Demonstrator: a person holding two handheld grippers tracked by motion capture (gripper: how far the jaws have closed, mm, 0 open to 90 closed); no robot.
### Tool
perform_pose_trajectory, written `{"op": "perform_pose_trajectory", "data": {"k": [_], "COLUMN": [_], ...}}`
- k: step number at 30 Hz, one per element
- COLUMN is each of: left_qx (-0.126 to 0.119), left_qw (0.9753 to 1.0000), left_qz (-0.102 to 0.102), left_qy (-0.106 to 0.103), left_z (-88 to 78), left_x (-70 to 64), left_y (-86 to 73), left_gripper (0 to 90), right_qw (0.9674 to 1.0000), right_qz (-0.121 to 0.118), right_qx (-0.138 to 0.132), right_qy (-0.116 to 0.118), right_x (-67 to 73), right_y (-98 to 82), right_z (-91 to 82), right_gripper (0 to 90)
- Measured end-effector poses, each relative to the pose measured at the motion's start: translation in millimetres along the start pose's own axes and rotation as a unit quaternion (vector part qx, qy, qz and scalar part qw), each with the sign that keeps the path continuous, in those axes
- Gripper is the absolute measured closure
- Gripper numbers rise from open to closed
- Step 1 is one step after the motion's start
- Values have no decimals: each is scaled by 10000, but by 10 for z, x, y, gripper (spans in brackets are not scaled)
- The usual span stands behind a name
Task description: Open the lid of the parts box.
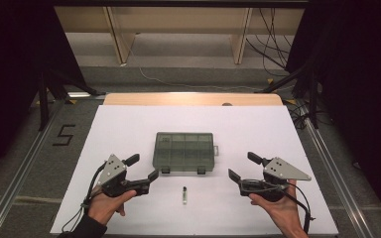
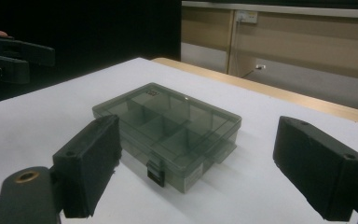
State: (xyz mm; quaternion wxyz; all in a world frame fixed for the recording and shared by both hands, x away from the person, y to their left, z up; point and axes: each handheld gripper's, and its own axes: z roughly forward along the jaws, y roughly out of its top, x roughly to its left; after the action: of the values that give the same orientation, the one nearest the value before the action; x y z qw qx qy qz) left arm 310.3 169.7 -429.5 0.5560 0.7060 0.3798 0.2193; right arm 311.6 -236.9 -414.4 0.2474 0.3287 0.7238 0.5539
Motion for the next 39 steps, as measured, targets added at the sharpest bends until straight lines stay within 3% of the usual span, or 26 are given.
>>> {"op": "perform_pose_trajectory", "data": {"k": [9, 11, 12, 14, 15, 16, 19, 20, 21, 24, 29, 35, 39], "left_qx": [-2, -2, -2, -14, -24, -103, -99, -104, -91, -24, 91, 266, 513], "left_qw": [10000, 9999, 9999, 9999, 9999, 9997, 9997, 9996, 9996, 9994, 9988, 9986, 9981], "left_qz": [-29, -92, -92, -75, -89, -172, -155, -162, -149, -150, -185, -135, -133], "left_qy": [25, 40, 40, 88, 123, 140, 181, 220, 238, 316, 454, 441, 323], "left_z": [13, 19, 19, 26, 32, 49, 78, 113, 133, 189, 262, 360, 463], "left_x": [13, 27, 27, 39, 47, 40, 56, 77, 95, 163, 306, 410, 553], "left_y": [-1, -3, -3, -3, -2, -2, 9, 18, 19, 16, 1, -25, -66], "left_gripper": [160, 160, 161, 163, 164, 164, 176, 184, 184, 190, 205, 306, 366], "right_qw": [10000, 9999, 10000, 10000, 9999, 10000, 9999, 9997, 9996, 9995, 9986, 9973, 9946], "right_qz": [-65, 54, -79, -76, 50, -57, -122, -197, -127, -219, -295, -438, -486], "right_qx": [22, 54, -2, 21, 51, -40, 20, 39, 43, 108, 228, 397, 724], "right_qy": [44, 93, 20, 37, 115, 64, 100, 132, 238, 214, 362, 428, 559], "right_x": [-5, 5, -15, -22, -27, -46, -77, -98, -104, -154, -230, -332, -388], "right_y": [12, 17, 22, 27, 40, 46, 85, 100, 109, 138, 144, 123, 70], "right_z": [13, 15, 21, 23, 36, 48, 70, 80, 100, 143, 263, 414, 501], "right_gripper": [159, 158, 158, 157, 157, 157, 159, 161, 164, 167, 198, 257, 327]}}
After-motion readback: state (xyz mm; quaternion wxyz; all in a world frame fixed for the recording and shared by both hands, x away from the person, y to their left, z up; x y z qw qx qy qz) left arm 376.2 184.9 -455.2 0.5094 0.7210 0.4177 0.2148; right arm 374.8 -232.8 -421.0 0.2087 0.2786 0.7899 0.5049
